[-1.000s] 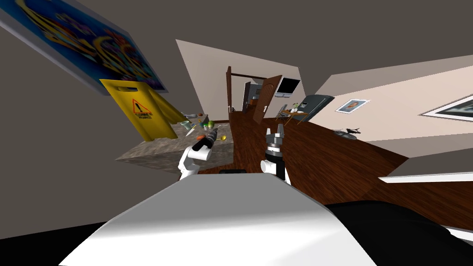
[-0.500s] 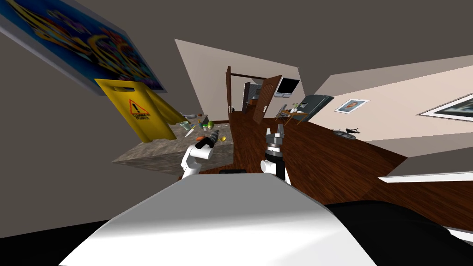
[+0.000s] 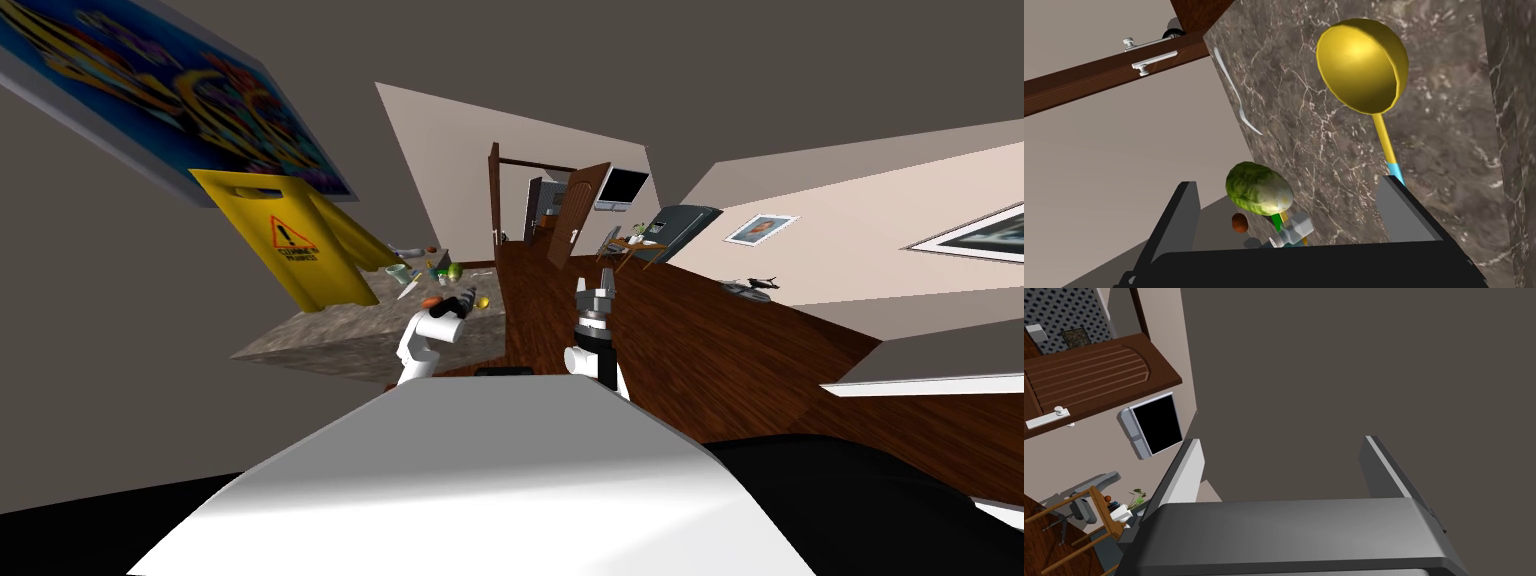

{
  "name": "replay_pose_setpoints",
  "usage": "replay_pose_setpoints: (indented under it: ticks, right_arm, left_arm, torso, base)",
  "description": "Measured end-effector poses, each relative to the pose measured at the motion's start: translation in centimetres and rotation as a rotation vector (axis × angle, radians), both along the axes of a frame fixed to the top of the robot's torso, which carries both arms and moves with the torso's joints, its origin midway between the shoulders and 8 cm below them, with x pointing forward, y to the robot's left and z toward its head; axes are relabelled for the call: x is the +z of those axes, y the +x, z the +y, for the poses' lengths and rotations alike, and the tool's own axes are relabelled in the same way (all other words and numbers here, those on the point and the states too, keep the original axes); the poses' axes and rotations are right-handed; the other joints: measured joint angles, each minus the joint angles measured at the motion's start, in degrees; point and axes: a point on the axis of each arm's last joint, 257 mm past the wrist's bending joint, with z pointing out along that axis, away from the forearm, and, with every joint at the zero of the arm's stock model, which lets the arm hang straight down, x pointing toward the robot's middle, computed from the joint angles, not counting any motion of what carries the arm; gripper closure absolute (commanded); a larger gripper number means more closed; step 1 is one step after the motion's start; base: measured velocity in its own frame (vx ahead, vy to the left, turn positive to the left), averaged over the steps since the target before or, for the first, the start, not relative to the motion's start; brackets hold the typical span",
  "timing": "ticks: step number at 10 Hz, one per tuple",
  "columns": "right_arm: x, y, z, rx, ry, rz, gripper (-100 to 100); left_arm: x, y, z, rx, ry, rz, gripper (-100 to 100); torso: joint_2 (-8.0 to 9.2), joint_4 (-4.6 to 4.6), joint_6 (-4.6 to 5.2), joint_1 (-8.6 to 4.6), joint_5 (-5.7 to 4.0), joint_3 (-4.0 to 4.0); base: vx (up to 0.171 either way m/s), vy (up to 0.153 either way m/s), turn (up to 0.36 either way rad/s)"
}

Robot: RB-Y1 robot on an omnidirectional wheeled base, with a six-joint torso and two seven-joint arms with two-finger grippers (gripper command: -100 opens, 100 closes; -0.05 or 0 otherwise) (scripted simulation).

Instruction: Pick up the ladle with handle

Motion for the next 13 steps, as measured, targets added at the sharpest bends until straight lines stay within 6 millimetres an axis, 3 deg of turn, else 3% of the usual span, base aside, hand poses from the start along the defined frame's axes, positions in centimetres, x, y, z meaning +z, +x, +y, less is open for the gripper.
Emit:
replay_pose_setpoints:
  ticks: [6,13]
  right_arm:
    - [0.0,0.0,0.0,0.000,0.000,0.000,0]
    - [0.0,0.0,0.0,0.000,0.000,0.000,0]
  left_arm:
    - [-3.4,-1.7,-0.8,0.000,-0.001,0.156,-100]
    - [-8.8,-5.7,-1.3,-0.003,0.010,0.408,-100]
  torso:
    - [-0.02,-0.01,0.00,0.00,0.00,-0.02]
    - [-0.08,-0.02,-0.01,0.02,0.00,-0.05]
  base:
    - [0.051,0.003,0.000]
    - [0.075,0.000,0.008]
